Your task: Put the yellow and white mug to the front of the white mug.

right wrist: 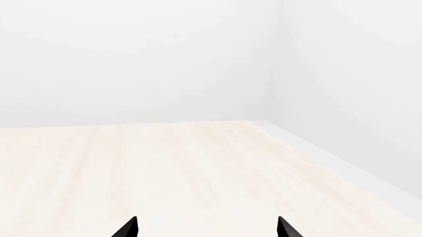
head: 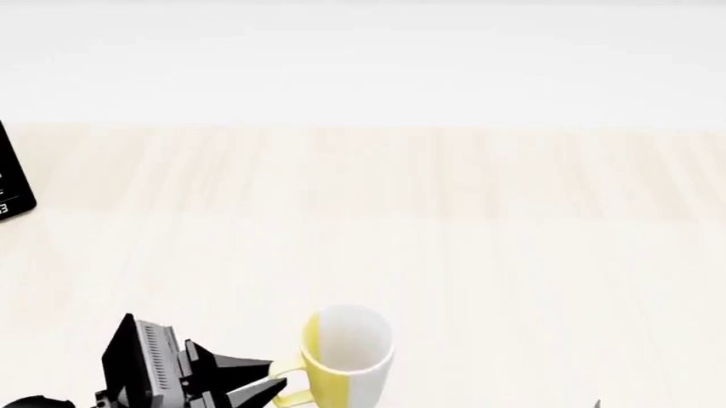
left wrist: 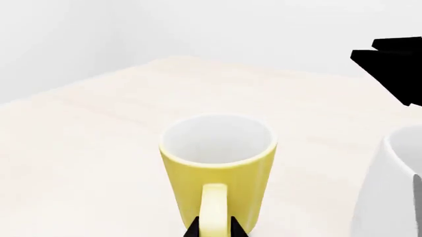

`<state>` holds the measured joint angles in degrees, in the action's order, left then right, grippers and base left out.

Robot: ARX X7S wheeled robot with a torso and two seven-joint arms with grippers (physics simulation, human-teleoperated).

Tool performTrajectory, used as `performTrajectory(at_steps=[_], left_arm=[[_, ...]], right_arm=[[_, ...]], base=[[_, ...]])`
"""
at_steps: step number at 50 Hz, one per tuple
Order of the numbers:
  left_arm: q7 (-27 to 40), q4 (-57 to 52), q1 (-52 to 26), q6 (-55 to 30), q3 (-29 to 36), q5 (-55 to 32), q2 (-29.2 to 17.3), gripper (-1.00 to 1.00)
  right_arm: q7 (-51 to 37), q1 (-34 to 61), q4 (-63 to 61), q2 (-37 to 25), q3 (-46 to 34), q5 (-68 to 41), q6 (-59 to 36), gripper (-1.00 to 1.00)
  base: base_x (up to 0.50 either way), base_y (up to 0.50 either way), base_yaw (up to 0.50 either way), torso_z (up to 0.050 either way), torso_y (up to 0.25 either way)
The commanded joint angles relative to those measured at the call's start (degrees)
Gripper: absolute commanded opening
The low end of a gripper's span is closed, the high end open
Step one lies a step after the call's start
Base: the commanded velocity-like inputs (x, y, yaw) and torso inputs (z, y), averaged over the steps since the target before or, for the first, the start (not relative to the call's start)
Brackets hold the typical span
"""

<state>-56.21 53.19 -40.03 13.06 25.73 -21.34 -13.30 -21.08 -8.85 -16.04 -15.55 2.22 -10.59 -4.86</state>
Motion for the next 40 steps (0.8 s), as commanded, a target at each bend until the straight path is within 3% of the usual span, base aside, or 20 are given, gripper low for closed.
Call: performTrajectory(at_steps=[1,13,40], left_arm=[[-1.0,9.8,-2.1,7.0,-0.6,0.6,2.5,-1.0],[-3.1,21.3,-4.9,13.6,-1.7,0.7,5.2,-1.0],[-3.4,21.1,-4.6,13.4,-3.6,5.1,5.6,-1.0]], right_arm=[[-0.2,0.0,-0.2,-0.2,-0.4,0.0,-0.1,1.0],[-0.5,-0.1,-0.5,-0.4,-0.5,-0.2,0.0,1.0],[-0.8,0.0,0.0,-0.9,-0.8,-0.7,0.2,1.0]], base=[[0.0,0.0,0.0,0.0,0.0],[0.0,0.0,0.0,0.0,0.0],[0.0,0.0,0.0,0.0,0.0]])
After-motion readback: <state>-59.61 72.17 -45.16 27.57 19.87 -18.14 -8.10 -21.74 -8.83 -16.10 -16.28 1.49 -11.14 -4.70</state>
